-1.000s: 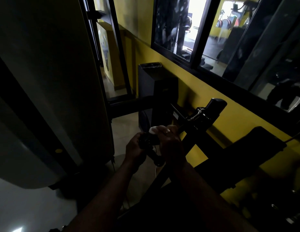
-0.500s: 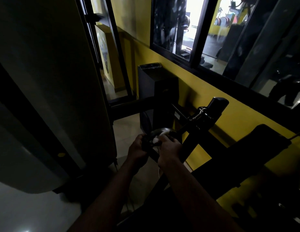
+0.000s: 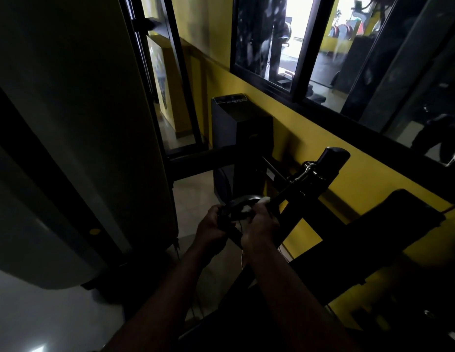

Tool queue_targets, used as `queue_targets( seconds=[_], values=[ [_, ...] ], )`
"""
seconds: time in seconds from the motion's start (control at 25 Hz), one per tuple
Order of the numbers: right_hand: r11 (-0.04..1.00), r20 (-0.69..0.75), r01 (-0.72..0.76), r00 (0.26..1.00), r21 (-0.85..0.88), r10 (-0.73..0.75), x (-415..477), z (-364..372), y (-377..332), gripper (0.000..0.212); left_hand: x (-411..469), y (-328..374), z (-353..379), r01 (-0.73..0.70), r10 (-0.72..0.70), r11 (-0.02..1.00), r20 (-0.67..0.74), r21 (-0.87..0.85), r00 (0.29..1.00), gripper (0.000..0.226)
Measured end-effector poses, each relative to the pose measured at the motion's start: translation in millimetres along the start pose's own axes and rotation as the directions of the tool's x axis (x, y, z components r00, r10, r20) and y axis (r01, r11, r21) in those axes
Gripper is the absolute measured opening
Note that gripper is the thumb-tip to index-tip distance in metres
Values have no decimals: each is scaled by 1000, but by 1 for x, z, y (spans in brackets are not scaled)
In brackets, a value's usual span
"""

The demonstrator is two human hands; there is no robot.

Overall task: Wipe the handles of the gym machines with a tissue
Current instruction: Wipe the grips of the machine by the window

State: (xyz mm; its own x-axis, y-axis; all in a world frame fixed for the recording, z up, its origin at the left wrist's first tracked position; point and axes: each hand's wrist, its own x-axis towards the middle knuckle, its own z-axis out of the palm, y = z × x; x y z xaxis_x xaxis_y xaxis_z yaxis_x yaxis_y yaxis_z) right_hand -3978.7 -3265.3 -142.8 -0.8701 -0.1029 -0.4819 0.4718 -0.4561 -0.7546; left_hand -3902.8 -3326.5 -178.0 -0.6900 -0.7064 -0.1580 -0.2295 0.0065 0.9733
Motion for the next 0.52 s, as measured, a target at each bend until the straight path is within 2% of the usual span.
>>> queue_targets(
  seconds=[0.04, 0.08, 0.24, 0.36, 0.52],
  values=[
    [993, 25, -84, 996, 78, 82, -2, 3, 5, 14, -3, 3, 1, 5, -5, 1000, -4, -7, 1000, 42],
    [989, 54, -123, 991, 83, 119, -6, 3, 11, 12, -6, 7, 2, 2, -2, 1000, -10, -9, 1000, 40],
    [946, 218, -326, 923, 0, 318, -13, 1, 3, 38, -13, 16, 1, -28, 27, 997, 7, 69, 1000, 33],
    [941, 210, -335, 924, 49, 318, -8, 0, -10, 39, -12, 11, 0, -30, 29, 998, 11, 64, 1000, 40],
    [912, 369, -400, 838, -88, 403, -7, -4, -8, 34, -15, 9, 0, -69, 67, 988, 18, 135, 998, 41]
  ],
)
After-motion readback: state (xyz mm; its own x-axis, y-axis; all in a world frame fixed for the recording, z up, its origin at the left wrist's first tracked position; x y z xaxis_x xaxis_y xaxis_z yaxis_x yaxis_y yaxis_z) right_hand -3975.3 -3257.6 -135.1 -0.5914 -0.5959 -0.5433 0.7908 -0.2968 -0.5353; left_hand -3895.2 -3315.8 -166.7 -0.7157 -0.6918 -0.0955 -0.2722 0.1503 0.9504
